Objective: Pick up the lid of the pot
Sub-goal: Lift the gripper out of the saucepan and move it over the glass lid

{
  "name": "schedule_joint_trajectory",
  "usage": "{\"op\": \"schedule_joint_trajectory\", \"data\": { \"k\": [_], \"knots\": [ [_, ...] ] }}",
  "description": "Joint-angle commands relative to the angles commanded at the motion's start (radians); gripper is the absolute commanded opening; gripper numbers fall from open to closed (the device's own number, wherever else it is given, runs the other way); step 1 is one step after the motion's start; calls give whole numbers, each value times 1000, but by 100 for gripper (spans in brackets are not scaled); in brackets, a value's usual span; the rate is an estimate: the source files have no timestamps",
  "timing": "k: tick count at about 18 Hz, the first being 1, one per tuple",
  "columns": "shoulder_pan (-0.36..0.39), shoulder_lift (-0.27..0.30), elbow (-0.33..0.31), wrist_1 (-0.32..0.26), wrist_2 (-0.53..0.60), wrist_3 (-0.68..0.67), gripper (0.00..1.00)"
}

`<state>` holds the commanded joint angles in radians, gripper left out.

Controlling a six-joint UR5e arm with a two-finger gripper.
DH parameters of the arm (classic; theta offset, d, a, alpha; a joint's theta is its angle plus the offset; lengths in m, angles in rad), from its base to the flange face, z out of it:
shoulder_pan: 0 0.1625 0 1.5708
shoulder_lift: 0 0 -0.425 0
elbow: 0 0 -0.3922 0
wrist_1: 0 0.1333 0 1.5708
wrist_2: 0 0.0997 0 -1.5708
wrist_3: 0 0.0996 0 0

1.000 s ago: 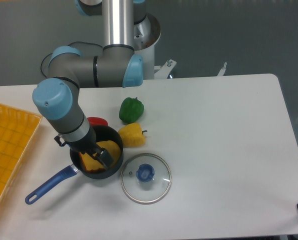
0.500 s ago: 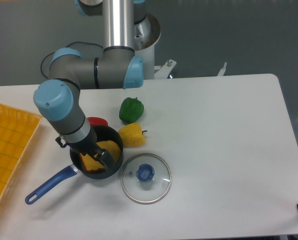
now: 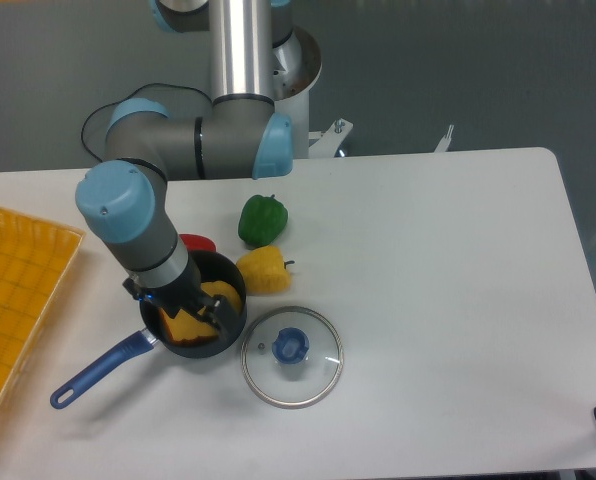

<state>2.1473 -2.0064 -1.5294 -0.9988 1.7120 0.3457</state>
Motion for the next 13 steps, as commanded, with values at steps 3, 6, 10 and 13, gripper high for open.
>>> {"op": "schedule_joint_trajectory", "data": {
  "k": [3,6,10,13],
  "knots": [
    [26,-24,-6,26,-2,-33,100],
    [49,-40,6,26,0,-39,100],
    [57,-38,0,17,6,13,100],
    [69,-40,-2,9,0,143,100]
  ]
}}
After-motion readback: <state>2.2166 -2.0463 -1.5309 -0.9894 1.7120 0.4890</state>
